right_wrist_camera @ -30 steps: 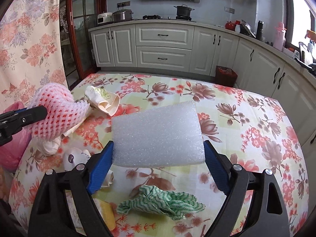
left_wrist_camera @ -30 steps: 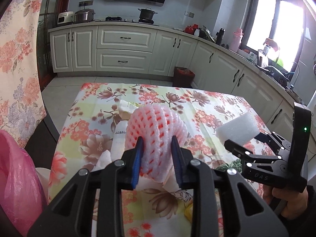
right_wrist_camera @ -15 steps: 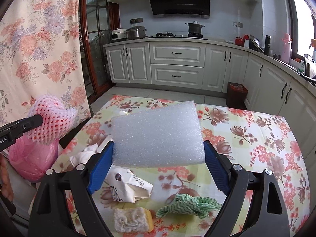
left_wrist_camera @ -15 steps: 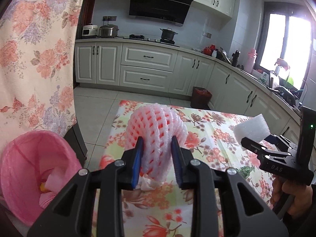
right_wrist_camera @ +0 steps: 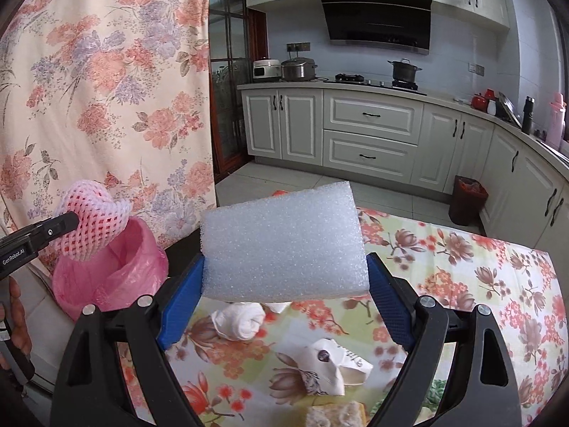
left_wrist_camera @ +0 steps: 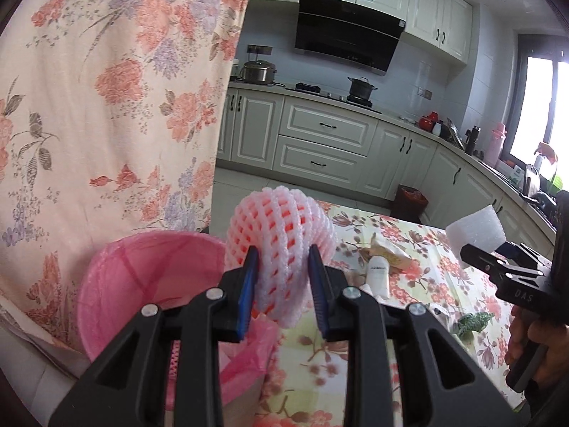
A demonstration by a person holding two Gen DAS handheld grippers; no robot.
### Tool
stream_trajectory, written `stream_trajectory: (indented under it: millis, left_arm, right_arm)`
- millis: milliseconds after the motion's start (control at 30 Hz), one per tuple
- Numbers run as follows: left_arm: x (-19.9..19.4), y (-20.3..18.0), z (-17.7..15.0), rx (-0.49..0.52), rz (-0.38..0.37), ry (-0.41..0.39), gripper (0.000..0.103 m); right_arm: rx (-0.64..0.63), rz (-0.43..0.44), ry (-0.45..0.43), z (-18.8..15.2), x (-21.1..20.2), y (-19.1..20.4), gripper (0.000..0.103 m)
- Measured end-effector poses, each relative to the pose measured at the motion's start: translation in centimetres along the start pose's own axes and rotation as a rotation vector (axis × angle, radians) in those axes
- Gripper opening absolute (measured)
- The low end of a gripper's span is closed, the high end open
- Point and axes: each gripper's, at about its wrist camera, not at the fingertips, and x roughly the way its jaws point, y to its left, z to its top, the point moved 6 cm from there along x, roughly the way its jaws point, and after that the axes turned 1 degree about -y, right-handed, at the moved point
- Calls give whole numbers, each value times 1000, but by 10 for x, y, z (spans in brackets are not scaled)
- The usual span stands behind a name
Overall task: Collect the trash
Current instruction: 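Carry pink net in left tool while right tool carries foam block over bin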
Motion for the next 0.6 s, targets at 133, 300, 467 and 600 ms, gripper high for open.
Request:
stream_trajectory:
  millis: [133, 300, 467, 600]
  left_arm:
    - [-8, 30, -1, -23, 49, -8, 28]
    - [-18, 65, -2, -52, 108, -20, 28]
    - [-25, 98, -3, -85, 154, -29, 28]
    - [-29, 117, -6, -103, 180, -27, 29]
  right_arm:
    - [-29, 43, -3, 11, 11, 35, 84]
    - [-56, 105, 1, 23, 26, 78, 84]
    - [-83, 179, 3, 30, 42, 124, 84]
    - [-108, 235, 21, 31, 57, 160, 84]
